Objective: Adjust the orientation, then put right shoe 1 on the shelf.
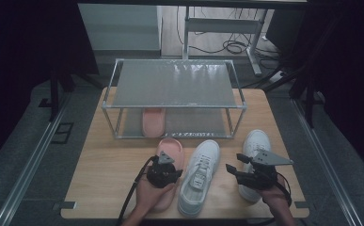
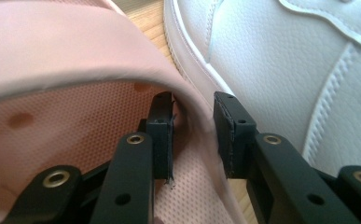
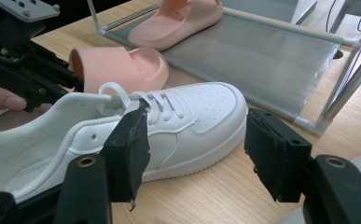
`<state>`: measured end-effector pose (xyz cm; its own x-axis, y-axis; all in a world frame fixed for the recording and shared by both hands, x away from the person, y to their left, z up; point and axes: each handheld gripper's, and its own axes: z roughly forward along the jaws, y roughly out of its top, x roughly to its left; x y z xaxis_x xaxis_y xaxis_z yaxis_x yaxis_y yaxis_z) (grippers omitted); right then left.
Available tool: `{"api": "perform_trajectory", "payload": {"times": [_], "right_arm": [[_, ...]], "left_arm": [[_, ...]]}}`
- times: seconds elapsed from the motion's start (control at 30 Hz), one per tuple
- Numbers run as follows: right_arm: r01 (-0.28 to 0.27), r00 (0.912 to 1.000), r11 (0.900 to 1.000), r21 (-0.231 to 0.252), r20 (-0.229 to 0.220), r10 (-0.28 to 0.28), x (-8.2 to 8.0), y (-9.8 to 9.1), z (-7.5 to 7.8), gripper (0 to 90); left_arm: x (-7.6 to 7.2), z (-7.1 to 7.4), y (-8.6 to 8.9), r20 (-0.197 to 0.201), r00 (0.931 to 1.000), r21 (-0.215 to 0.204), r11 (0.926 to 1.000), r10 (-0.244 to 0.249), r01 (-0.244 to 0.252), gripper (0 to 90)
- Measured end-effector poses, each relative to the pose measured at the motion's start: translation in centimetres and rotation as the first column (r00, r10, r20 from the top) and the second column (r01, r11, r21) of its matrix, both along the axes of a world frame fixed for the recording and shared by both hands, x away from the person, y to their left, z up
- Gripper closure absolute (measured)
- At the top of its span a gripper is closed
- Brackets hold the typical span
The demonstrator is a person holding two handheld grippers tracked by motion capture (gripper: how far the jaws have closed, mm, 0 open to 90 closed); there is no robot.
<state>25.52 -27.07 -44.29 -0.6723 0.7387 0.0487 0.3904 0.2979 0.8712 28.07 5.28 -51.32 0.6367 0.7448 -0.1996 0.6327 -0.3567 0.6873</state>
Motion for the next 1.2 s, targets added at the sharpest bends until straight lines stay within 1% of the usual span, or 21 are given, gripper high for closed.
{"api": "perform_trajectory", "payload": {"times": [0.2, 0.27, 0.3, 0.33, 0.37, 0.47, 0.6, 0.63, 0.83, 1.0, 1.13, 1.2], "right_arm": [[-0.006, 1.0, 1.0, -0.003, -0.001, 0.006, -0.1, 0.1, 0.0, 40.3], [-0.005, 1.0, 1.0, -0.003, -0.001, 0.005, -0.1, 0.1, 0.1, 40.3], [-0.004, 1.0, 1.0, -0.003, -0.001, 0.004, -0.1, 0.0, 0.1, 40.3], [-0.004, 1.0, 1.0, -0.002, 0.001, 0.004, -0.1, 0.0, 0.1, 40.3], [-0.004, 1.0, 1.0, -0.002, 0.001, 0.004, -0.1, 0.0, 0.1, 40.3], [-0.004, 1.0, 1.0, -0.003, -0.001, 0.004, -0.1, 0.1, 0.1, 40.3], [-0.004, 1.0, 1.0, -0.002, 0.0, 0.004, -0.1, 0.1, 0.1, 40.3], [-0.005, 1.0, 1.0, -0.002, 0.0, 0.005, -0.1, 0.1, 0.1, 40.3], [-0.007, 1.0, 1.0, -0.003, 0.0, 0.007, 0.0, 0.2, 0.1, 40.3], [-0.005, 1.0, 1.0, -0.001, 0.003, 0.005, -0.1, 0.1, 0.2, 40.3], [-0.001, 1.0, 1.0, 0.001, 0.005, 0.001, -0.1, 0.0, 0.3, 40.3], [-0.002, 1.0, 1.0, 0.0, 0.005, 0.002, -0.1, 0.0, 0.2, 40.3]], "left_arm": [[-0.3, 0.1, -0.1, 0.014, 0.9996, 0.004, 0.9997, 0.026, -0.026, 73.9], [-0.5, 0.1, 0.0, 0.027, 0.9987, -0.01, 0.999, 0.043, -0.043, 77.3], [-0.7, 0.2, 0.2, 0.046, 0.9973, -0.016, 0.9983, 0.057, -0.056, 78.9], [-0.9, 0.3, 0.2, 0.061, 0.9963, -0.014, 0.9981, 0.061, -0.06, 80.7], [-1.0, 0.3, 0.3, 0.068, 0.9956, -0.015, 0.9978, 0.065, -0.064, 81.7], [-1.2, 0.3, 0.5, 0.069, 0.9949, -0.026, 0.997, 0.074, -0.072, 83.4], [-1.5, 0.2, 0.6, 0.082, 0.9933, -0.029, 0.9964, 0.081, -0.079, 84.4], [-1.6, 0.4, 0.7, 0.092, 0.9918, -0.038, 0.9956, 0.088, -0.085, 84.5], [-1.8, 1.4, 1.5, 0.123, 0.9862, -0.056, 0.993, 0.11, -0.104, 85.1], [-1.5, 1.9, 1.5, 0.138, 0.9828, -0.068, 0.9912, 0.122, -0.114, 85.0], [-1.2, 2.4, 1.1, 0.16, 0.9783, -0.075, 0.9898, 0.132, -0.121, 84.9], [-0.9, 2.7, 0.8, 0.162, 0.9779, -0.081, 0.9895, 0.132, -0.12, 84.9]]}}
